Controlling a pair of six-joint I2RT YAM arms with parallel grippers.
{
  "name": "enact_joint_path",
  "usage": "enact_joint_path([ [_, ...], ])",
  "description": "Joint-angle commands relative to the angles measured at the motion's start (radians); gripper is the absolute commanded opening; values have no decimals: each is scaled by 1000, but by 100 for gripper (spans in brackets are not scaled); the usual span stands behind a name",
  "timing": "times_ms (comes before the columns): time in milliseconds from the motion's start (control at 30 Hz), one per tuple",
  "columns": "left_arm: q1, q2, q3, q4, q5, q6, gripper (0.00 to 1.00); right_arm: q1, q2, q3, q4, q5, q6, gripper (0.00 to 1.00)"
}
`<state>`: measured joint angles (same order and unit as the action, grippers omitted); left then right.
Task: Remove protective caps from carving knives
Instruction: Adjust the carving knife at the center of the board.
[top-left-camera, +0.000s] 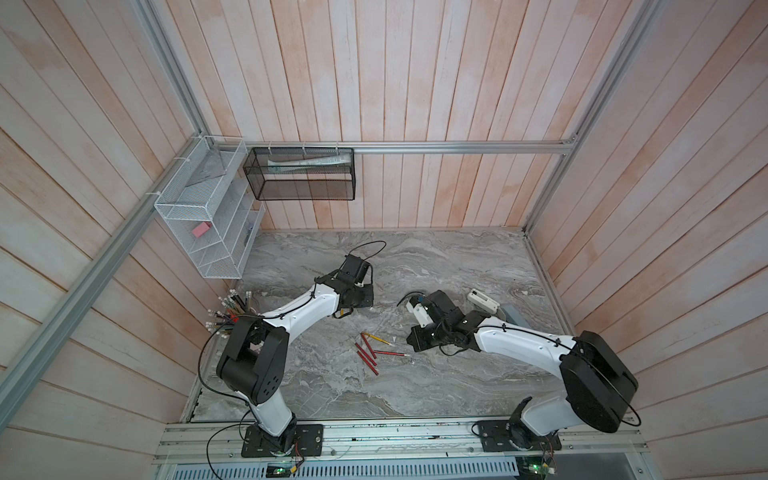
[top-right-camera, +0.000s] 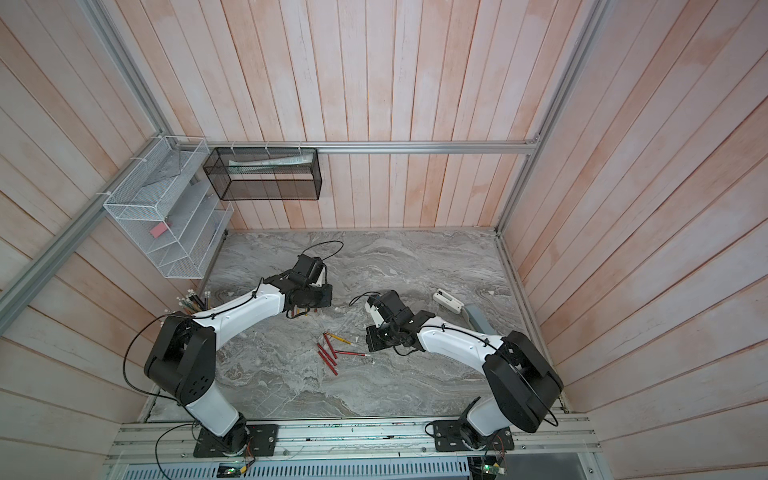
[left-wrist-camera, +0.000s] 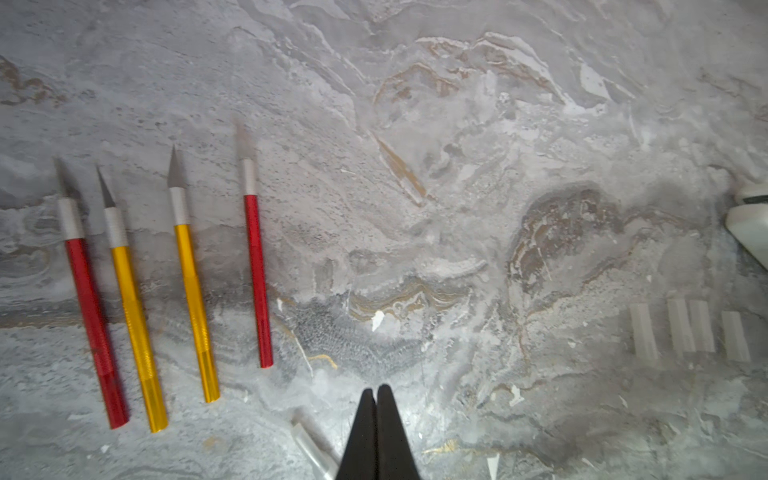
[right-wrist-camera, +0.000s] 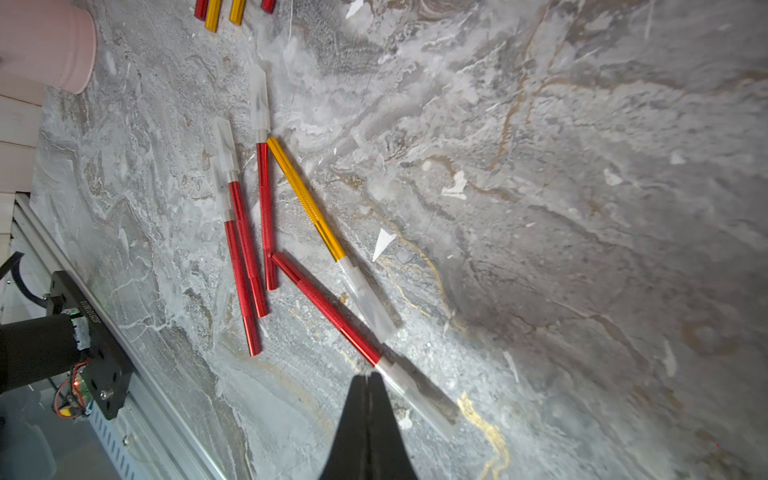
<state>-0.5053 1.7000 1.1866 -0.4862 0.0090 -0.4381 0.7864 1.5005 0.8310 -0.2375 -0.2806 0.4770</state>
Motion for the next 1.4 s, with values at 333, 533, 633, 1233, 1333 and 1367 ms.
enact_joint_path([
  [333,4,69,-4,57,82,-17,0,55,169,88,76,-82,54,0],
  [533,4,83,-25,81,115,-28,0,54,222,121,73,-98,52,0],
  [633,4,89,-39,90,117,-31,0,54,244,134,72,-113,50,0],
  [1233,4,124,-56,126,158,-31,0,4,307,139,58,-81,62,0],
  [1333,-1,143,-67,143,173,-33,0,-26,307,146,57,-82,49,0],
  [1367,-2,151,-69,151,183,-31,0,-36,311,151,54,-83,41,0],
])
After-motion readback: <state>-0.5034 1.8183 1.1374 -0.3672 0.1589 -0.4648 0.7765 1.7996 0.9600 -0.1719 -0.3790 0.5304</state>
